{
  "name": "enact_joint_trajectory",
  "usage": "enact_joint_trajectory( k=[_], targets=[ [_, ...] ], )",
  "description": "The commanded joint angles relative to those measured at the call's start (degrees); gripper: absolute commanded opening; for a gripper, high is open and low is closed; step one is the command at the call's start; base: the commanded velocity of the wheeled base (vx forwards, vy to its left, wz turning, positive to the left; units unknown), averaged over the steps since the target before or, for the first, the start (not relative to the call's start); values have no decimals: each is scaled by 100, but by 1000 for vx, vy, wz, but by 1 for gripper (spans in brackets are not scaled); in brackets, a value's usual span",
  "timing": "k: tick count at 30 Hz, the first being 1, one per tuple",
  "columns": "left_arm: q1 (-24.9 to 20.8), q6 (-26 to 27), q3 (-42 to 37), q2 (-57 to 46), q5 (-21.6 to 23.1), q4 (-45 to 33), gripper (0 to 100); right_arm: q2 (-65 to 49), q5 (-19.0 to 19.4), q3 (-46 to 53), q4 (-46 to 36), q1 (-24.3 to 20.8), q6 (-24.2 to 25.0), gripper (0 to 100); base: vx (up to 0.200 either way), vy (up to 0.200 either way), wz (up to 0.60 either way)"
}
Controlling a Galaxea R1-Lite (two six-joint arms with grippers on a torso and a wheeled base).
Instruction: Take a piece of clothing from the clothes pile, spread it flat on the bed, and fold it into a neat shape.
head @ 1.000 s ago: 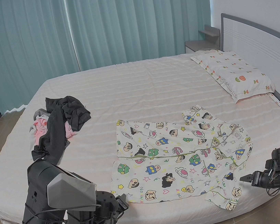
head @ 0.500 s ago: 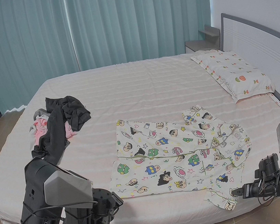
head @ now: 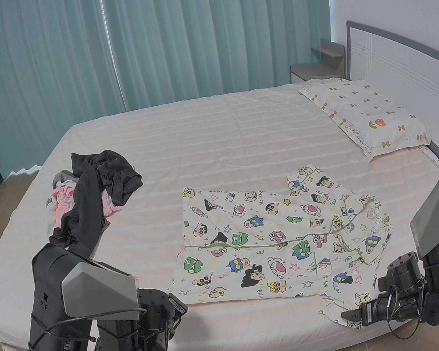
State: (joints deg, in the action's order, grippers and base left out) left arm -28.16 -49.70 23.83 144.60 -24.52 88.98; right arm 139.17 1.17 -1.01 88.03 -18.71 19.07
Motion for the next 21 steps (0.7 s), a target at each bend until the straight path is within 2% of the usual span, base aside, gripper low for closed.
enact_joint_trajectory(
  k=[1, 4, 7, 10, 17, 21],
  targets=[
    [4, -13, 7, -11, -18, 102, 0, 357, -29, 101, 153, -89, -8, 100, 0, 0, 0],
    [12, -31, 7, -82, -62, 102, 0, 383, -56, 101, 162, -97, -17, 100, 0, 0, 0],
    [83, -31, 16, -213, -80, 102, 0, 401, -346, 101, 144, -45, -8, 100, 0, 0, 0],
    [250, -22, 69, -301, -132, 102, 0, 427, -398, 101, 144, -27, 18, 100, 0, 0, 0],
    [417, -22, 139, -310, -132, 102, 0, 418, -398, 101, 144, -71, 18, 100, 0, 0, 0],
    [399, -13, 148, -284, -132, 102, 0, 418, -231, 101, 197, -177, 9, 100, 0, 0, 0]
  ],
)
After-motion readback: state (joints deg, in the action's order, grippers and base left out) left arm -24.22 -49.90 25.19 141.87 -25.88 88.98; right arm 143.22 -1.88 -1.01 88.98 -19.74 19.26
